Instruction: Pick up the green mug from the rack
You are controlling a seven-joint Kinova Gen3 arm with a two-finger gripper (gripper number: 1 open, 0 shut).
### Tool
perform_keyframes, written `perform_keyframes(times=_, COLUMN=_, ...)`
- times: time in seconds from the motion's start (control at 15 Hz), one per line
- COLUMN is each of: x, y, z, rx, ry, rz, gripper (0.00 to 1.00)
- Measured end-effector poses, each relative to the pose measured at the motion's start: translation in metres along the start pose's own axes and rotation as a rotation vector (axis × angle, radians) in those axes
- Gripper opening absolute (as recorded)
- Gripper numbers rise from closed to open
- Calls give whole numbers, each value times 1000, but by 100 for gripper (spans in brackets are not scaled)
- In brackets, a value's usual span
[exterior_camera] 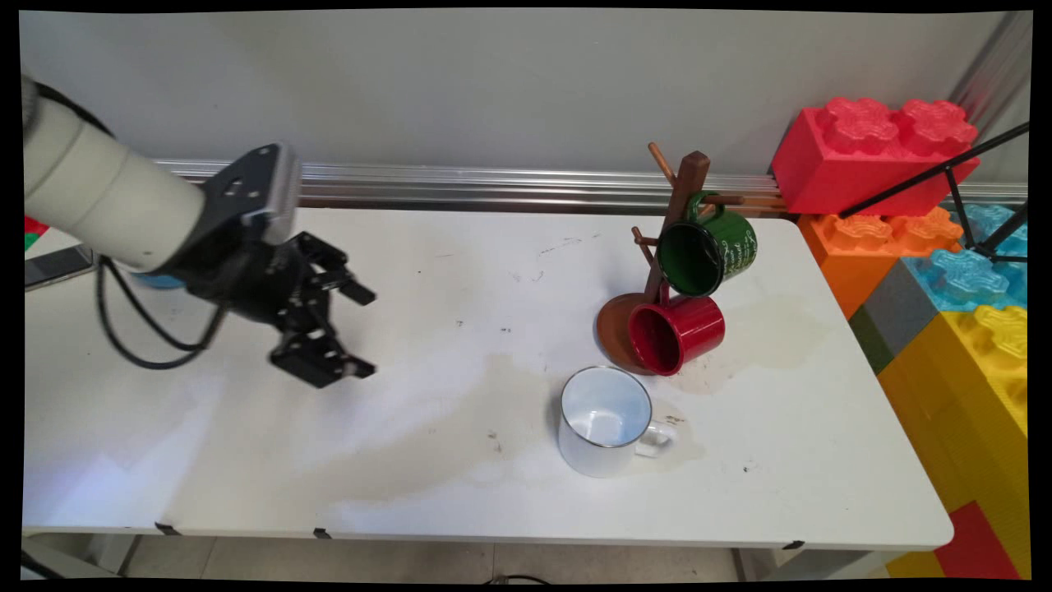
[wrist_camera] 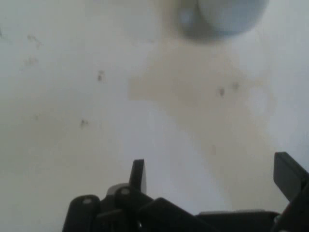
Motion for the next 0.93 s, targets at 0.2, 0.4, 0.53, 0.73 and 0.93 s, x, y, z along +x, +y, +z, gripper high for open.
perform_keyframes(times=0.2, x=41, y=16, z=11, rx=26, ry=18, rz=-53, gripper=100)
perform_keyframes(times=0.4, x=74, y=26, z=19, rx=36, ry=31, rz=-81, gripper=100)
perform_keyframes(times=0.53, x=95, y=31, z=24, rx=38, ry=39, rz=-100, gripper=100)
perform_keyframes(times=0.73, x=123, y=39, z=31, rx=33, ry=51, rz=-131, gripper=100)
perform_keyframes(times=0.93, x=149, y=44, z=38, rx=34, ry=68, rz=-174, gripper=100)
